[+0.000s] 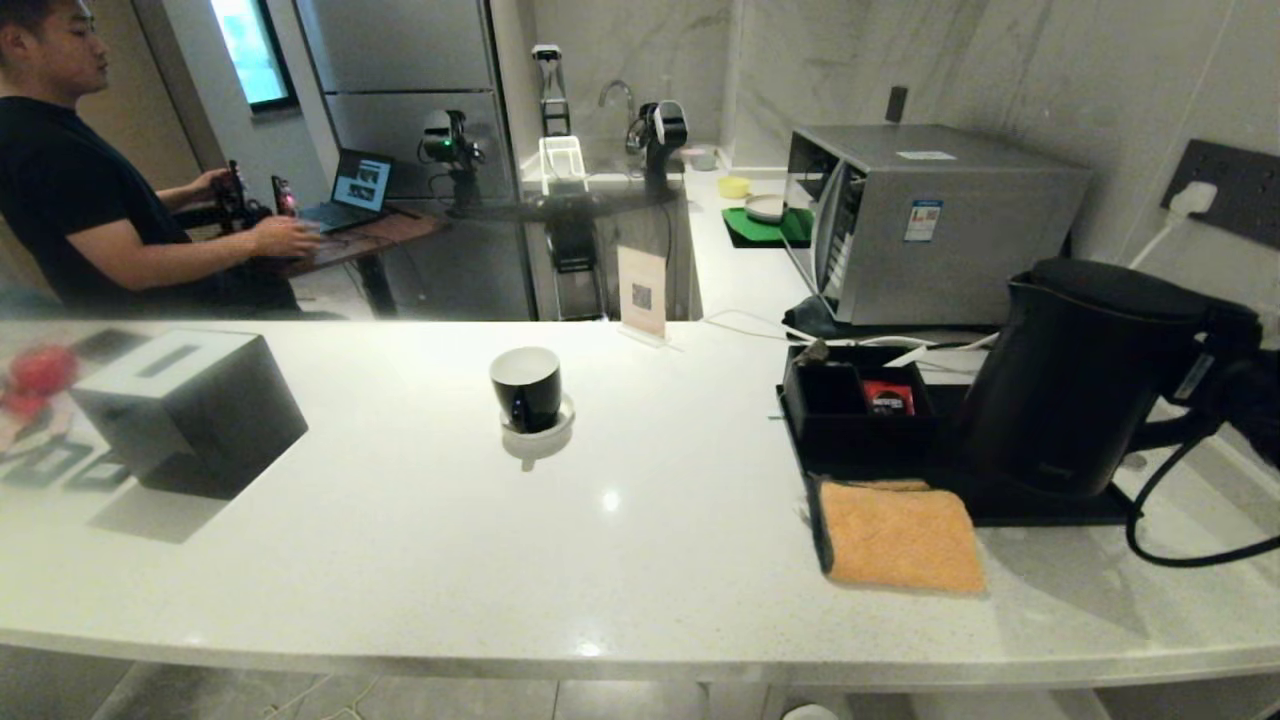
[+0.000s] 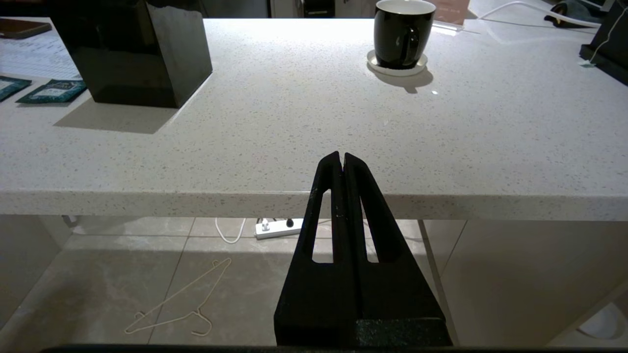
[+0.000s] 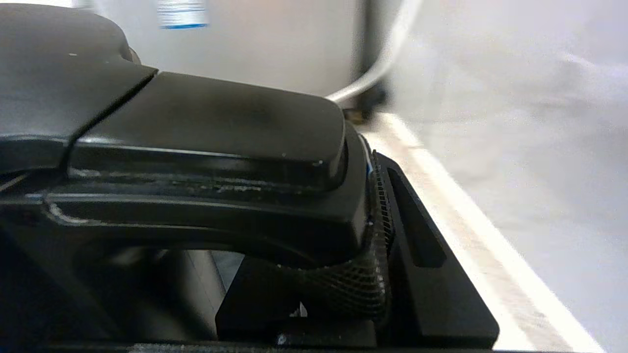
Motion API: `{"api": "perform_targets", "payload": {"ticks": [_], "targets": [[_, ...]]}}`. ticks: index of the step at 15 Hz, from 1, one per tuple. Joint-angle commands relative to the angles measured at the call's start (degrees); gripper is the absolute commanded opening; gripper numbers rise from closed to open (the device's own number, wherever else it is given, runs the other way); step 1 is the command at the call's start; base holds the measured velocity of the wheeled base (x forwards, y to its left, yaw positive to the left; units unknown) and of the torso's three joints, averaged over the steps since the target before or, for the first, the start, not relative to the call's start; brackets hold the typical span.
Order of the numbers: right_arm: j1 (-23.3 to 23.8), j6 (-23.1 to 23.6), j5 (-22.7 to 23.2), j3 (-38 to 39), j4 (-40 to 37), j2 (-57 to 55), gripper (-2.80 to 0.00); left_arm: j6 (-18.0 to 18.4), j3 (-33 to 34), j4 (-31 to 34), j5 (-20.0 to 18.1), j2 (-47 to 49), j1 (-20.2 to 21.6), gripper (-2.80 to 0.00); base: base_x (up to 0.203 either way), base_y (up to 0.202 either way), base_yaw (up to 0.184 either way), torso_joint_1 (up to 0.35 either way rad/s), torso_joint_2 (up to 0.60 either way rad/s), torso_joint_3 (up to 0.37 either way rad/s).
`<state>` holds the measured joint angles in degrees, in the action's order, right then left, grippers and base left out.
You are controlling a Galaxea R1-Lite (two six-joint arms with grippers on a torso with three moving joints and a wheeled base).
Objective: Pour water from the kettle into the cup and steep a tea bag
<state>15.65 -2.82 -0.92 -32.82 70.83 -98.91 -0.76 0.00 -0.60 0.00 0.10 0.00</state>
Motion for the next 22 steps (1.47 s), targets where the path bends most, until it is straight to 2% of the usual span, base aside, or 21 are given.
{"api": "perform_targets", "payload": {"ticks": [1, 5, 13, 22], "targets": [[-1.8, 0.0, 1.7, 1.5, -0.7, 4.1, -2.80, 0.0, 0.0, 0.0, 0.0, 0.0, 0.0, -2.80, 0.000, 0.000, 0.000, 0.000, 0.00, 0.000], [-6.3, -0.7, 1.8, 1.7, -2.8, 6.7, -2.80, 0.0, 0.0, 0.0, 0.0, 0.0, 0.0, -2.80, 0.000, 0.000, 0.000, 0.000, 0.00, 0.000], [-11.7, -0.6, 1.7, 2.1, -5.2, 9.0, -2.80, 0.0, 0.0, 0.0, 0.0, 0.0, 0.0, -2.80, 0.000, 0.000, 0.000, 0.000, 0.00, 0.000], [-12.3, -0.6, 1.6, 4.4, -4.3, 11.0, -2.80, 0.0, 0.0, 0.0, 0.0, 0.0, 0.0, -2.80, 0.000, 0.000, 0.000, 0.000, 0.00, 0.000]]}}
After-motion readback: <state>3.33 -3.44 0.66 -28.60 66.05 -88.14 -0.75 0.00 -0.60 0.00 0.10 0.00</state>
